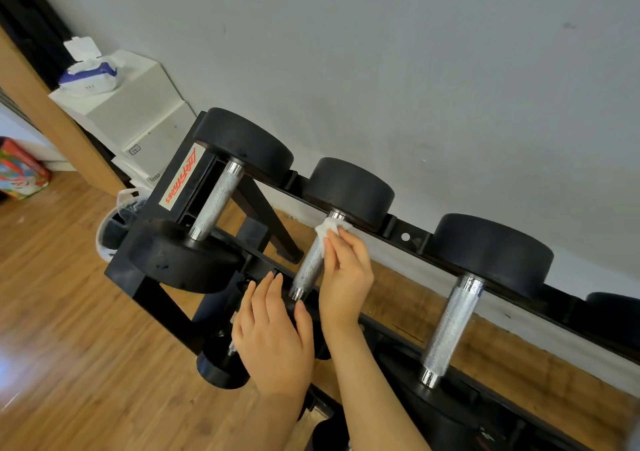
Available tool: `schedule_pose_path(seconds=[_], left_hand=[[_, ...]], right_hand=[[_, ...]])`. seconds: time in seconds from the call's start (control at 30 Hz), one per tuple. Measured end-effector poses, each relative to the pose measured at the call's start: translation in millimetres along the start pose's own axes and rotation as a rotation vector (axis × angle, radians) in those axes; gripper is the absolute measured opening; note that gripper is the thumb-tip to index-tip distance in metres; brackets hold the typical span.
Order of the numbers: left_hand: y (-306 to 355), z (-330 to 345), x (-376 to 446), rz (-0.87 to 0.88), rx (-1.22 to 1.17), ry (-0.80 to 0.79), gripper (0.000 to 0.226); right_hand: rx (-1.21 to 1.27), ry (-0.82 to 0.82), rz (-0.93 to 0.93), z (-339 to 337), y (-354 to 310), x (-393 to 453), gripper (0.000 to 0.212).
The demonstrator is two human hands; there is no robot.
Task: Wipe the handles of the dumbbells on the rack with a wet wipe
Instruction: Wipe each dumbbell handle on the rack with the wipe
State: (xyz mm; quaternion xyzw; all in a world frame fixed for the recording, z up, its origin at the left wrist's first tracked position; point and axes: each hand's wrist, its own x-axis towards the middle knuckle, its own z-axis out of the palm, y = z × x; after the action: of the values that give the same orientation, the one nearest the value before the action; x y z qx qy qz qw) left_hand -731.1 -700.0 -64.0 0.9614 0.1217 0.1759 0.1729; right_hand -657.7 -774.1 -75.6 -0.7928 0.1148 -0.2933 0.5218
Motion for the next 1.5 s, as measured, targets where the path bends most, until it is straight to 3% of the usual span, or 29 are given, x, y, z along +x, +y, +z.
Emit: schedule_pose_path(seconds=[0.57, 0.7, 1.1, 1.4, 1.5], left_hand=[[-1.4, 0.9, 0.0, 0.0, 0.004, -0.011, 0.05], [-2.7, 2.0, 0.1, 0.007, 0.013, -0.022, 0.045], [-0.2, 1.4, 0.5, -0.006, -0.003, -0.001, 0.045], [-3.5, -2.3, 0.7, 0.006, -0.006, -0.059, 0.047], [-8.8, -9.8, -6.0, -0.038, -0.111, -0.09, 0.046]], right_hand=[[0.006, -0.004, -0.011, -3.7, 7.5, 7.3, 0.034], [0.033, 0.025, 0.059, -2.1, 7.2, 19.1, 0.022], [0.151, 0.039, 0.15, -4.5, 1.8, 18.4, 0.02], [0.132, -0.089, 0.135, -18.0, 3.5, -2.6, 0.021], [0.169, -0.085, 0.185, -16.4, -2.6, 11.1, 0.019]])
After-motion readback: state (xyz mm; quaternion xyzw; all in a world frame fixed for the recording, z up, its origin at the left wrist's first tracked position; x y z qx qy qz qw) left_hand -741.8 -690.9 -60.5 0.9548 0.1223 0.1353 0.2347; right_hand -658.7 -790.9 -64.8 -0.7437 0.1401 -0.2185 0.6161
